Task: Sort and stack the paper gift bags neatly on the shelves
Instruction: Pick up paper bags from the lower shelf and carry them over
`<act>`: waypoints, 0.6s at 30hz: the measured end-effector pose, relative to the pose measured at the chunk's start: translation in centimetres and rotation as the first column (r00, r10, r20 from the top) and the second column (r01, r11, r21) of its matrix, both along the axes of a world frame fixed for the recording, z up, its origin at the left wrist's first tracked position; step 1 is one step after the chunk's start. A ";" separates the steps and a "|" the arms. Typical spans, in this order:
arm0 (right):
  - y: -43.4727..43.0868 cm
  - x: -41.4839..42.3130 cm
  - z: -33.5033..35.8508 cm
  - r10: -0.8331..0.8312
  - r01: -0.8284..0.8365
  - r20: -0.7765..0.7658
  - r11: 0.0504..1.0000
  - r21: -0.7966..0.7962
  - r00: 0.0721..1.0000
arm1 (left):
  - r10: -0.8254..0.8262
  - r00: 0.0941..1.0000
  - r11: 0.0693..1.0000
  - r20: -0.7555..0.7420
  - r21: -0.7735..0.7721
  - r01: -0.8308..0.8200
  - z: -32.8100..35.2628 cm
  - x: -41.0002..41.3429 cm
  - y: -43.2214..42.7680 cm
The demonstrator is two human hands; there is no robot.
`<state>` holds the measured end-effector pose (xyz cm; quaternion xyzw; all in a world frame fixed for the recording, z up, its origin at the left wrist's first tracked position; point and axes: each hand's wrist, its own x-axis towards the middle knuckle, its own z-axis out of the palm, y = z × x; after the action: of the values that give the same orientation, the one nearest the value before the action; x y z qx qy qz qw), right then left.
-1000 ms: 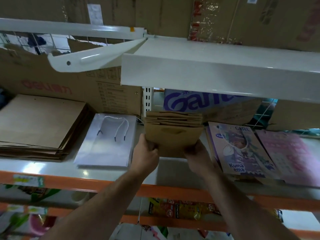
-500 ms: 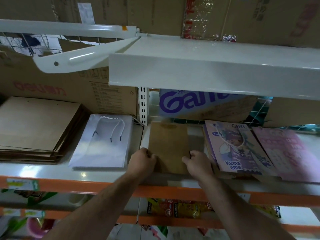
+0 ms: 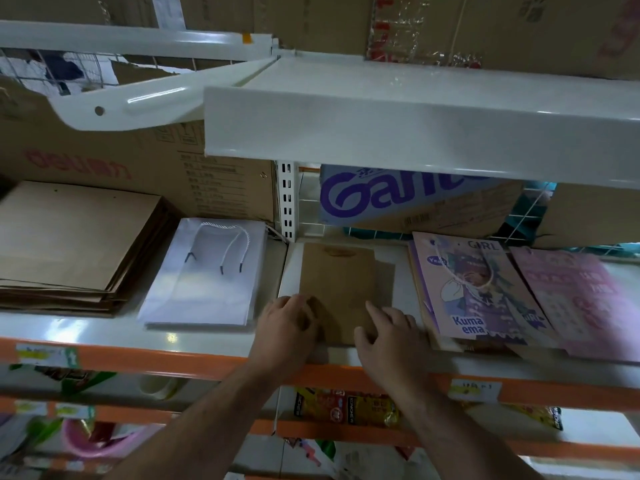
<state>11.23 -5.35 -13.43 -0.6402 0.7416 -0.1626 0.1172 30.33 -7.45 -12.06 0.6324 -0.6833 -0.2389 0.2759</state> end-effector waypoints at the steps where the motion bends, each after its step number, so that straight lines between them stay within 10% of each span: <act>1: 0.0 0.1 0.0 0.005 -0.005 -0.016 1.000 0.001 1.000 | 0.004 1.000 1.000 0.019 -0.010 -0.004 -0.1 0.0 -0.1; 18: -0.1 2.0 1.3 -0.053 0.064 0.058 0.977 -0.201 0.997 | 0.069 0.987 0.995 -0.148 -0.058 -0.078 0.2 2.0 0.5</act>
<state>13.24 -5.42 -12.10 -0.6222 0.7364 -0.2575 0.0656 32.29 -6.94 -11.86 0.6288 -0.6447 -0.2523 0.3540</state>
